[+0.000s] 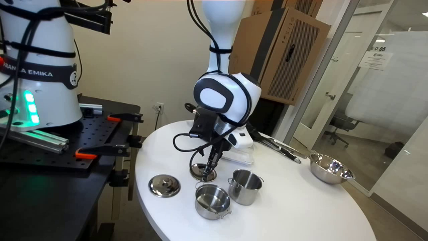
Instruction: Put the lid on the black pot then remove the lids from the silver pots.
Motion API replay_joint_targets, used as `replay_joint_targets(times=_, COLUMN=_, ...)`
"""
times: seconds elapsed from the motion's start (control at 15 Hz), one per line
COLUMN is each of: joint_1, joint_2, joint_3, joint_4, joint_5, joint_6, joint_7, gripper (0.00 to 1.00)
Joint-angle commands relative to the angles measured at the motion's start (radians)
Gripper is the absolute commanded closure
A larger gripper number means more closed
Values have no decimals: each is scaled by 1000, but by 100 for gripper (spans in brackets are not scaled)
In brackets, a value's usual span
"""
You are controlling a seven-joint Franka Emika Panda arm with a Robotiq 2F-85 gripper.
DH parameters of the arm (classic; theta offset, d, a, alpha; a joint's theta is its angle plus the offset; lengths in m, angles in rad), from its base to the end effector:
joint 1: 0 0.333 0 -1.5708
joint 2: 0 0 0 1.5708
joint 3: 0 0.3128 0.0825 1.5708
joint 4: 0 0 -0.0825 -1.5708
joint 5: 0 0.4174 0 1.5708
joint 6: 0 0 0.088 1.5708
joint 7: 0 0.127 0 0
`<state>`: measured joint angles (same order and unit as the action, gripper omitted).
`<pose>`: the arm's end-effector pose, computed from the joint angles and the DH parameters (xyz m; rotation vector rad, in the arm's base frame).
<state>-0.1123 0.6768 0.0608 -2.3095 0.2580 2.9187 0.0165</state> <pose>0.4828 -0.0332 -0.0073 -3.0095 0.5070 0.1052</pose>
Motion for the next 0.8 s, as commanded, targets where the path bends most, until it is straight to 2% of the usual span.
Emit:
replay_joint_targets(times=0.0, joint_1=-63, joint_2=-24, joint_3=71, joint_4=-34, joint_5=-2, joint_6=-8, joint_7=-28, gripper=67)
replay_joint_targets(times=0.2, joint_1=-147, joint_2=-95, joint_3=163, joint_4=-94, joint_5=24, joint_6=-37, joint_7=-70, gripper=45)
replay_joint_targets(times=0.6, joint_1=-257, joint_2=-189, joint_3=262, joint_4=-139, joint_5=99, joint_6=-132, joint_7=-159, gripper=1)
replay_joint_targets(times=0.67, joint_1=-196, joint_2=-133, joint_3=214, joint_4=-99, joint_5=86, joint_6=-98, joint_7=-126, gripper=20)
replay_joint_targets(times=0.73, joint_1=-206, joint_2=-149, joint_3=220, joint_4=-104, joint_5=100, joint_6=-112, joint_7=-143, gripper=13)
